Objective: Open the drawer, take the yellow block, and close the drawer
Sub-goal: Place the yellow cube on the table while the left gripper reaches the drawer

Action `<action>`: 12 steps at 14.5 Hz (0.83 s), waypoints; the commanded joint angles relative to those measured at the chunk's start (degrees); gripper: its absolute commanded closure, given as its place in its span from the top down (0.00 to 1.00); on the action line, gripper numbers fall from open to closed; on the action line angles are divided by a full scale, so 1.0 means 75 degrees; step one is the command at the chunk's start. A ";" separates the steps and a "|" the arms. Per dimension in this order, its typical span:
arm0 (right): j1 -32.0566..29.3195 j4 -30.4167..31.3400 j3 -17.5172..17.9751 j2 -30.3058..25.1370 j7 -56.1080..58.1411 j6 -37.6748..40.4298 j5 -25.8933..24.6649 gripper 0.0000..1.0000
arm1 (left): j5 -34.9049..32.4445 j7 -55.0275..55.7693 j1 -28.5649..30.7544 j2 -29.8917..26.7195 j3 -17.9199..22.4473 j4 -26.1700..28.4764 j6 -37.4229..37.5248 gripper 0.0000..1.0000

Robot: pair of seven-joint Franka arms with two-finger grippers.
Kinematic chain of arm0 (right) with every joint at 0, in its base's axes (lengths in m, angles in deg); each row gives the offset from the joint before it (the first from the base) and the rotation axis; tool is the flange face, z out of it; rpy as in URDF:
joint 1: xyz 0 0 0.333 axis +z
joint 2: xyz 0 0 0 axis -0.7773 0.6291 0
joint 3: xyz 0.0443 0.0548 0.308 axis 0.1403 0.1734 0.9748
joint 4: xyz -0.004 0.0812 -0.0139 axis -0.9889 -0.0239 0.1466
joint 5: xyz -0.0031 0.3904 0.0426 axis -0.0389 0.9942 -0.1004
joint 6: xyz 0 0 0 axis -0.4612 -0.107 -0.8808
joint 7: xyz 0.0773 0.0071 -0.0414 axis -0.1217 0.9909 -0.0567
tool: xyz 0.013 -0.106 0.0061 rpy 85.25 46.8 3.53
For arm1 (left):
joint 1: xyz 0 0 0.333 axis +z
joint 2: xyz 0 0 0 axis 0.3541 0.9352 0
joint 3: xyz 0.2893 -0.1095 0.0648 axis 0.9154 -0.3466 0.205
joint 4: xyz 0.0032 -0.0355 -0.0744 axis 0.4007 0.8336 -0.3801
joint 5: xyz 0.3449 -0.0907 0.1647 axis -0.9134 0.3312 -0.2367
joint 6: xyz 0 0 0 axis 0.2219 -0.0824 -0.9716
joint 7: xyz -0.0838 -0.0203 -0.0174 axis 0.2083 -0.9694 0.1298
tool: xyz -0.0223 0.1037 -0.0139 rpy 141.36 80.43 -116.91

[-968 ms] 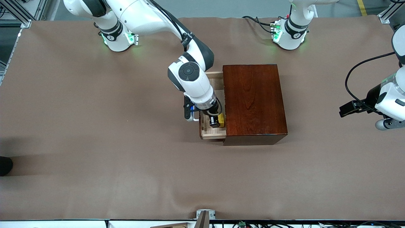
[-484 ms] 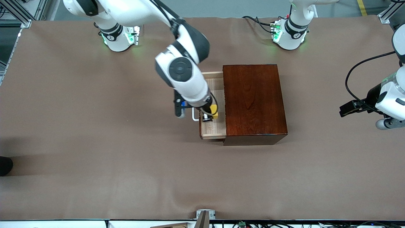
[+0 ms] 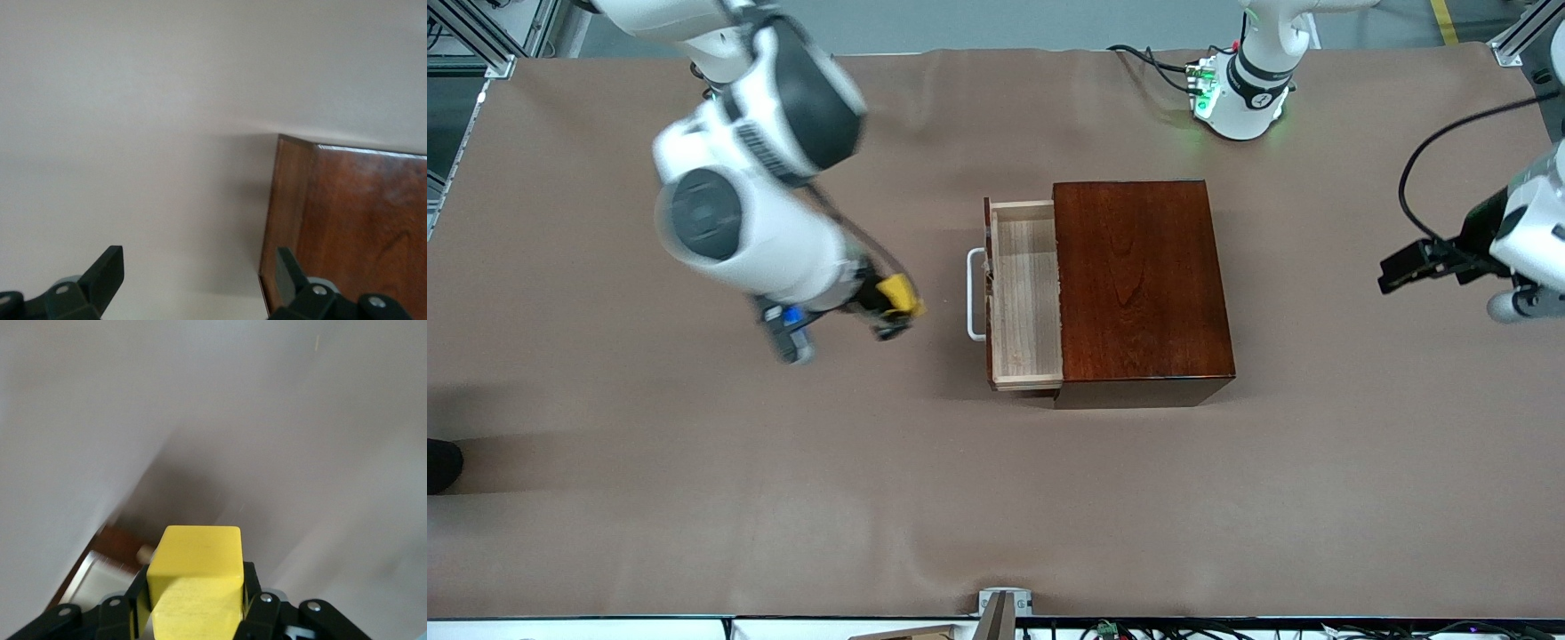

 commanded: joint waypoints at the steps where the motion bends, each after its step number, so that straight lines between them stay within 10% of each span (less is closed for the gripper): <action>1: -0.0809 0.1386 0.0135 -0.0911 0.2393 -0.0058 -0.0623 0.10 | 0.0278 -0.0002 0.0032 -0.0322 -0.0047 0.0158 0.0187 1.00; 12: -0.2640 0.5010 0.0135 -0.0892 0.8950 -0.4706 -0.1140 0.09 | 0.0396 0.4247 -0.0564 0.0801 -0.1816 -0.0262 -0.0281 1.00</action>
